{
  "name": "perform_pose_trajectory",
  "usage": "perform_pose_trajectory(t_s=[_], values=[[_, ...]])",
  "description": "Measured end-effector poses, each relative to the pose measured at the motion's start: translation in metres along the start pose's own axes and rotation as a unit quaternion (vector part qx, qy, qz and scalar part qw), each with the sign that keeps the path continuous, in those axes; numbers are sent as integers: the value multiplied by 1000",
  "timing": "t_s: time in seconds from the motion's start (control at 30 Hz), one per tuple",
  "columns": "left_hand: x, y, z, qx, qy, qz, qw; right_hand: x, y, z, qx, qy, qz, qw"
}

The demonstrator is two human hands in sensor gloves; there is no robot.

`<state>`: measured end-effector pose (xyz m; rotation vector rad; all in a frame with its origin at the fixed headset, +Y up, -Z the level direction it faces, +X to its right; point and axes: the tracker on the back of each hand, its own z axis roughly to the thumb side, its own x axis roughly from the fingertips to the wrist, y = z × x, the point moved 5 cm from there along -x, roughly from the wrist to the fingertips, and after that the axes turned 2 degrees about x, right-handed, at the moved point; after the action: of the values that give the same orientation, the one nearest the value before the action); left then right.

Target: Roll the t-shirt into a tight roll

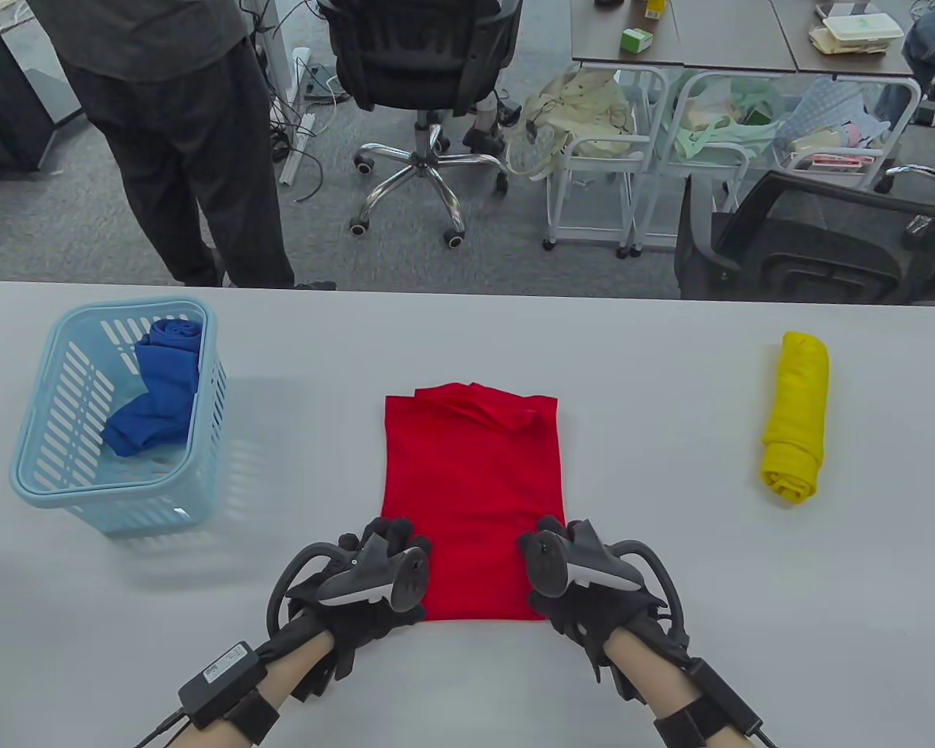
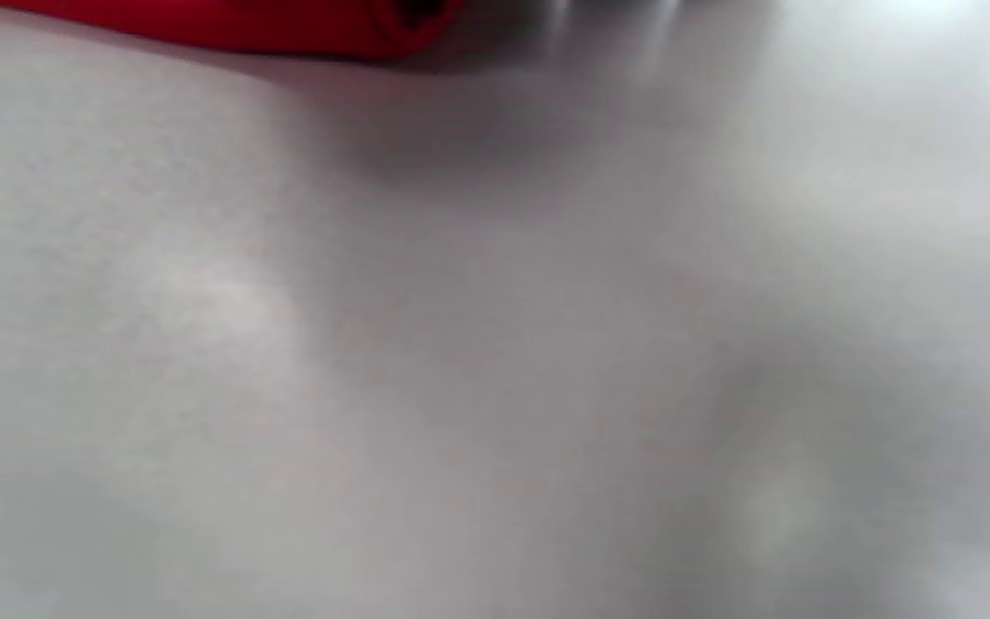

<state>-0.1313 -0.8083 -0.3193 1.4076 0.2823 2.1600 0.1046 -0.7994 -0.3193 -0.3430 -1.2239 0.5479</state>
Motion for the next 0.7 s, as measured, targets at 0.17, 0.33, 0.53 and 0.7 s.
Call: perform_pose_trajectory(t_s=[0.17, 0.33, 0.53, 0.7], values=[[15, -1, -1, -8, 2, 20, 1000, 26, 8, -2, 17, -22, -13, 1000], [28, 7, 6, 17, 25, 26, 999, 38, 9, 17, 10, 56, -38, 998], [24, 5, -3, -19, -3, 37, 999, 25, -15, 17, 3, 64, 13, 998], [30, 0, -7, -19, -2, 77, 997, 39, 2, 14, 47, 41, -57, 996]])
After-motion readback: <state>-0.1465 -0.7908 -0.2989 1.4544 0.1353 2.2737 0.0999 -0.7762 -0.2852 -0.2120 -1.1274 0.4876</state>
